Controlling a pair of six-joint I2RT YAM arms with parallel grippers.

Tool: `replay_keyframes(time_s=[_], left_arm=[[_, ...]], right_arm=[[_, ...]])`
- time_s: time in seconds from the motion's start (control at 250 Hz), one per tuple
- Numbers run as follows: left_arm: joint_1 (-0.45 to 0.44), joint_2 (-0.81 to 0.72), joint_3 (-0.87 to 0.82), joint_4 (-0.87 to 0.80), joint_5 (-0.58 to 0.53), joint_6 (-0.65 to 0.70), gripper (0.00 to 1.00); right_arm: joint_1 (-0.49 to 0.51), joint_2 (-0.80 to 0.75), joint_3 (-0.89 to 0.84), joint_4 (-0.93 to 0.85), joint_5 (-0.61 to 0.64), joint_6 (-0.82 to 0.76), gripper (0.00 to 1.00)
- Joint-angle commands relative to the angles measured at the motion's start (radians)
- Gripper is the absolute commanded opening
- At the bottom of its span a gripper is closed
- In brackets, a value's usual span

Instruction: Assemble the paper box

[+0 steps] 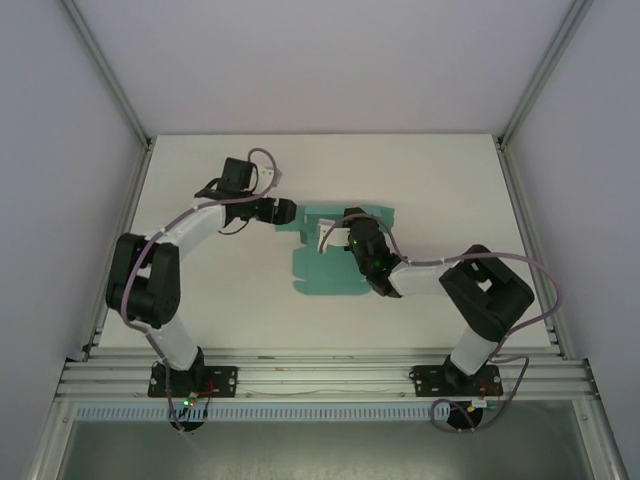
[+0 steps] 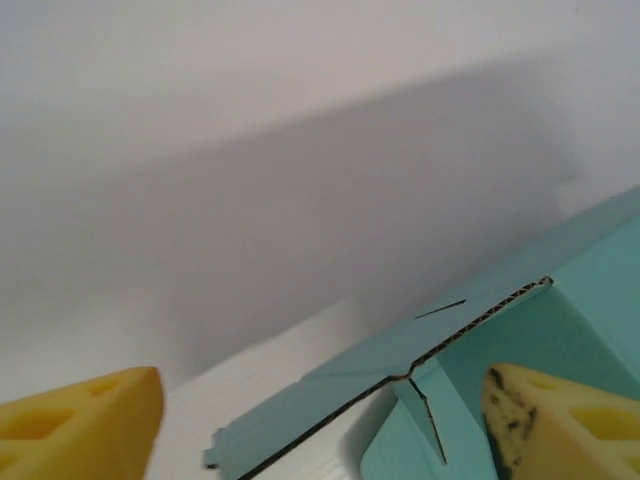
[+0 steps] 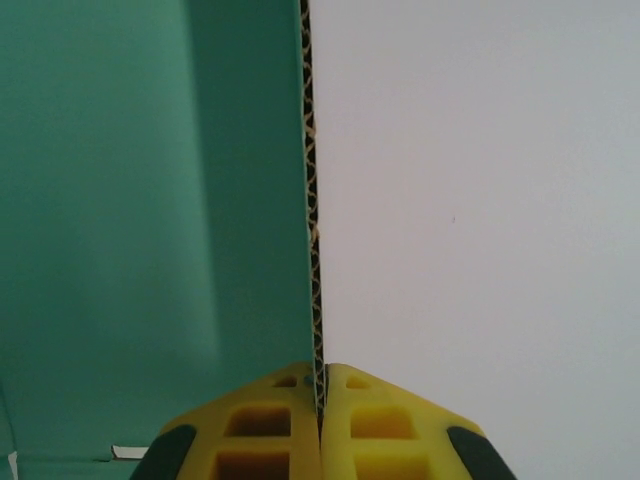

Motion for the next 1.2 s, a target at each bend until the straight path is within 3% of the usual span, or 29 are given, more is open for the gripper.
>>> replay_keyframes(time_s=[0.0, 0.188, 0.396, 0.612, 0.951, 1.071, 1.139, 1.195], left_arm=[[0.005, 0.045, 0.078, -0.121, 0.019, 0.139, 0.71], [-0.011, 0.082, 0.122, -0.166, -0.033, 0.132, 0.23], [-0.088, 0.019, 0.05, -0.04, -0.14, -0.051, 0.0], [-0.183, -0.003, -0.006, 0.079, -0.107, -0.221, 0.0], [-0.239, -0.035, -0.058, 0.131, -0.07, -0.266, 0.0], [-0.239, -0.014, -0.069, 0.092, -0.146, -0.24, 0.0], [-0.24, -0.01, -0.073, 0.06, -0.179, -0.22, 0.08], [-0.239, -0.021, -0.084, 0.048, -0.192, -0.21, 0.24]], right_arm=[[0.006, 0.007, 0.004, 0.016, 0.01, 0.028, 0.0], [0.006, 0.001, 0.027, -0.038, 0.042, 0.08, 0.0], [0.019, 0.02, 0.043, -0.047, 0.083, 0.114, 0.0], [0.037, 0.08, 0.07, -0.016, 0.116, 0.166, 0.0], [0.044, 0.12, 0.077, 0.019, 0.135, 0.204, 0.0], [0.045, 0.118, 0.068, 0.027, 0.138, 0.198, 0.0], [0.043, 0.116, 0.06, 0.024, 0.136, 0.19, 0.0], [0.041, 0.113, 0.053, 0.028, 0.137, 0.179, 0.0]])
